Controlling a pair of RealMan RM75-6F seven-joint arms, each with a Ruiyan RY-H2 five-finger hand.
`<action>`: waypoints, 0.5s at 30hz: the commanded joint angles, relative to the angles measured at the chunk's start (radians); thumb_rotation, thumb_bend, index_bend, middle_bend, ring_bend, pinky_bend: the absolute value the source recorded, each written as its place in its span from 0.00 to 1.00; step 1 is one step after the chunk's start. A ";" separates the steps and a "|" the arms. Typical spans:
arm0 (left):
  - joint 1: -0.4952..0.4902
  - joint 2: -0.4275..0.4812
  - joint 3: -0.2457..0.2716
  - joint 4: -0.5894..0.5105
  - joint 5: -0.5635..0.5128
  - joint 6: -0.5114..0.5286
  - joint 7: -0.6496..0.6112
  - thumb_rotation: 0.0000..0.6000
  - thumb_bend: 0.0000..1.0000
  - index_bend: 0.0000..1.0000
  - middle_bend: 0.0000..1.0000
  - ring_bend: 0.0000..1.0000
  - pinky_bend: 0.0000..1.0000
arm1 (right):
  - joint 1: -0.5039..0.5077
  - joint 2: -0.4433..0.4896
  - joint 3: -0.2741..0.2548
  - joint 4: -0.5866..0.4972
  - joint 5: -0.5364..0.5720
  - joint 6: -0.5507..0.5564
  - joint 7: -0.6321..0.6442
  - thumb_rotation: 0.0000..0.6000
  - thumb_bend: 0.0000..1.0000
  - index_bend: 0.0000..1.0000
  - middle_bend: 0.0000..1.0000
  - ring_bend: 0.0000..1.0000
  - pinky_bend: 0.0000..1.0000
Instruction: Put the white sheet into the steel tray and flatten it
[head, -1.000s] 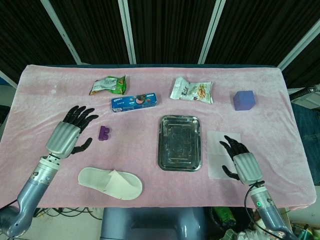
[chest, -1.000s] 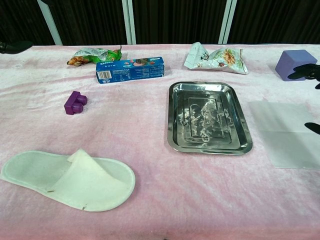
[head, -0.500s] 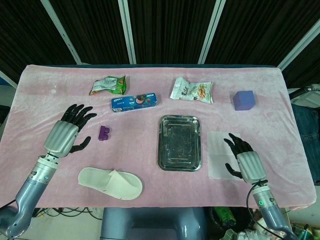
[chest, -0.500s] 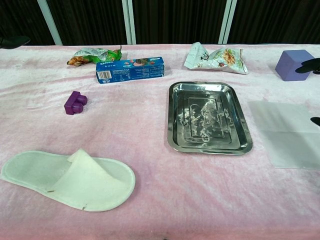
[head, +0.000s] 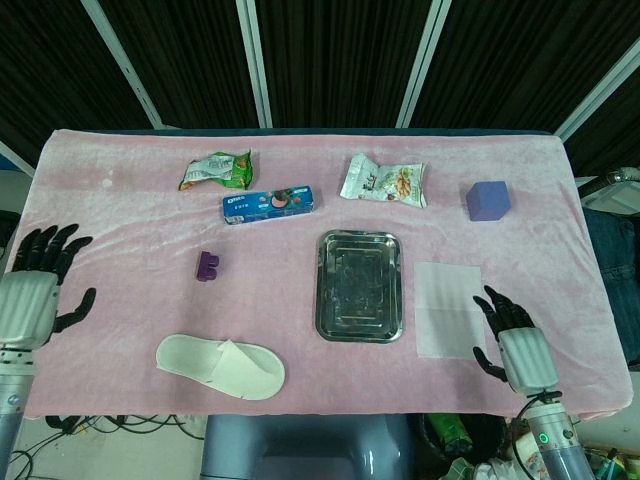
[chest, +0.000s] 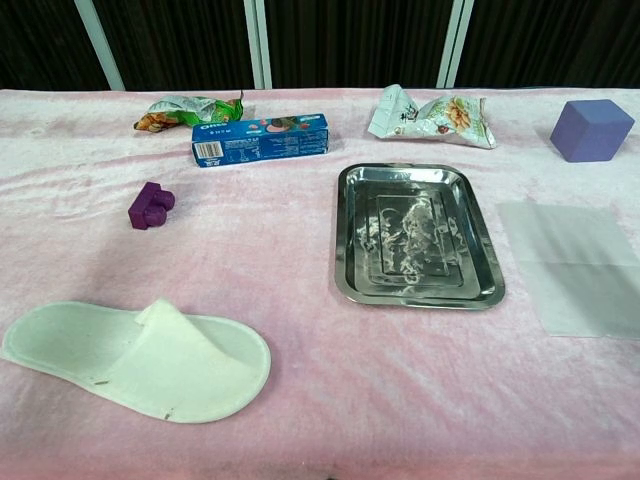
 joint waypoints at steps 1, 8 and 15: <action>0.054 0.017 0.035 0.009 -0.003 0.039 -0.042 1.00 0.37 0.18 0.07 0.00 0.01 | -0.027 -0.023 -0.013 0.023 -0.016 0.037 -0.036 1.00 0.23 0.14 0.03 0.10 0.18; 0.109 -0.018 0.066 0.083 -0.025 0.046 -0.090 1.00 0.37 0.18 0.07 0.00 0.00 | -0.067 -0.097 -0.030 0.105 -0.028 0.074 -0.088 1.00 0.22 0.15 0.03 0.10 0.18; 0.117 -0.039 0.064 0.161 -0.006 0.032 -0.130 1.00 0.37 0.18 0.07 0.00 0.00 | -0.072 -0.173 -0.016 0.224 0.009 0.039 -0.098 1.00 0.22 0.15 0.03 0.10 0.18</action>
